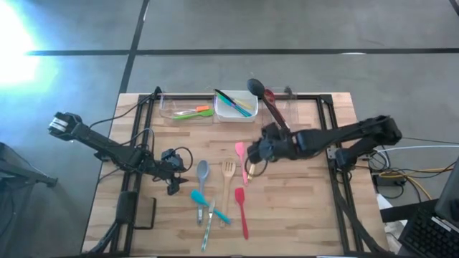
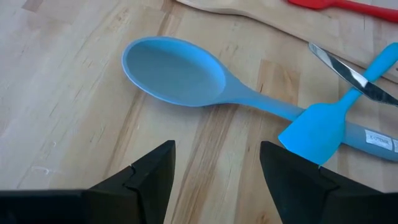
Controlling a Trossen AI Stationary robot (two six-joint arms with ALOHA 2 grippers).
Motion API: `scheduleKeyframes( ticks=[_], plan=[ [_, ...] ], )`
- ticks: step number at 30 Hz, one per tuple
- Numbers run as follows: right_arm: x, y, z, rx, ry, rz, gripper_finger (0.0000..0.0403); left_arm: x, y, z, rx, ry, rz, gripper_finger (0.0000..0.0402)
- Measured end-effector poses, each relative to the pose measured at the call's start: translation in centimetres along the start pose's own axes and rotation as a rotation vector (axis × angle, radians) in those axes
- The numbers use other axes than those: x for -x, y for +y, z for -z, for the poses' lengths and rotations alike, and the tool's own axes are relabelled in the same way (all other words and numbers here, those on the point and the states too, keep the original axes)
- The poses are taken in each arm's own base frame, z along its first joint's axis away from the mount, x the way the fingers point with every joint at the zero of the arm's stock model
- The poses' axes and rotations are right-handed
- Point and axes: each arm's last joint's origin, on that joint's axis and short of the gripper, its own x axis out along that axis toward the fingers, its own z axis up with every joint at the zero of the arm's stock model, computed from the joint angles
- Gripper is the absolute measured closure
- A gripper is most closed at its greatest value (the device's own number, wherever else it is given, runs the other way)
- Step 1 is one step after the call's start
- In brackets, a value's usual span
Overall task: Pick & Place Kitchen Items
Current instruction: Put the blue knife into the white bin
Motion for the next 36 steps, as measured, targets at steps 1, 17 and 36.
scheduleKeyframes(
  ticks=[1, 17, 36],
  plan=[
    [-0.2, 0.3, 0.5, -0.001, 0.009, 0.002, 0.0254, 0.0, 0.0, 0.0, 0.0, -0.001, 0.0, 0.0165],
    [-3.0, 7.3, 10.6, 0.096, 0.11, -0.255, 0.0274, 0.0, -0.1, 0.0, 0.004, 0.011, 0.025, 0.0165],
    [-5.4, 7.8, 14.0, 0.16, 0.226, -0.272, 0.0277, 0.1, -1.1, -1.0, 0.024, -0.053, 0.178, 0.0165]
  ],
)
